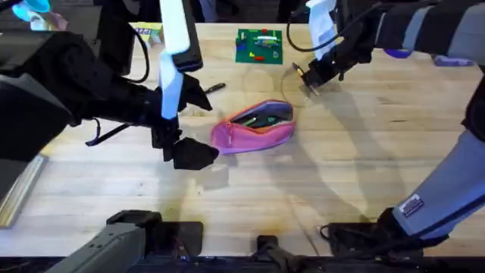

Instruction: Unzip the bag, pick up the pens from the table one at a time and place them inside, then zip the bag closed.

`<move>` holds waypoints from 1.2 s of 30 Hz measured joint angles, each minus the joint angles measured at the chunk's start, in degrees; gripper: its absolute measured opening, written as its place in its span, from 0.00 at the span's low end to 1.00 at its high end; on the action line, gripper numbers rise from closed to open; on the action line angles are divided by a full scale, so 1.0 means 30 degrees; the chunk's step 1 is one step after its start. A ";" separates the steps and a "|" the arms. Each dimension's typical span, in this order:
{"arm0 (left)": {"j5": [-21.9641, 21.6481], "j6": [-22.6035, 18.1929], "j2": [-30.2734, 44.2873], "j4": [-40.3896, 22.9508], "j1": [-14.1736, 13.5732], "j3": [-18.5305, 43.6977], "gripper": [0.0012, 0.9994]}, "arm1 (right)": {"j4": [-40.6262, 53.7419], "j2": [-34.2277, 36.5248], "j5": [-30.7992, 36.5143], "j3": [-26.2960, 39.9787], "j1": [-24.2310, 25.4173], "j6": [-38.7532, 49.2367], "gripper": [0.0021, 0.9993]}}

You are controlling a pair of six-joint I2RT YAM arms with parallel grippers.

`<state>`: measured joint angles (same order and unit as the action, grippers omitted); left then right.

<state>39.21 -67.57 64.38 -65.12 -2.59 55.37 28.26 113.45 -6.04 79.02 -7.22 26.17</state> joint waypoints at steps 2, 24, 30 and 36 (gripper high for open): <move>0.0002 0.0000 0.0000 0.0000 0.0000 0.0000 0.99 | 0.0038 -0.0022 0.0007 0.0000 0.0000 0.0163 0.03; -0.0002 0.0000 0.0000 0.0000 0.0000 0.0000 0.99 | 0.8737 -1.1285 -0.2549 -0.0395 -0.0053 1.4319 0.03; -0.0004 0.0000 0.0006 0.0000 0.0000 0.0000 0.99 | 1.2825 -1.1777 -0.2468 -0.0401 -0.3249 1.8948 0.03; -0.0004 0.0000 0.0000 0.0000 0.0000 0.0000 0.99 | 1.2605 -1.0259 -0.1121 -0.0401 -0.4503 1.9016 0.03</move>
<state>39.20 -67.57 64.38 -65.12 -2.59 55.37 66.07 82.67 -9.41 77.82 -20.73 83.22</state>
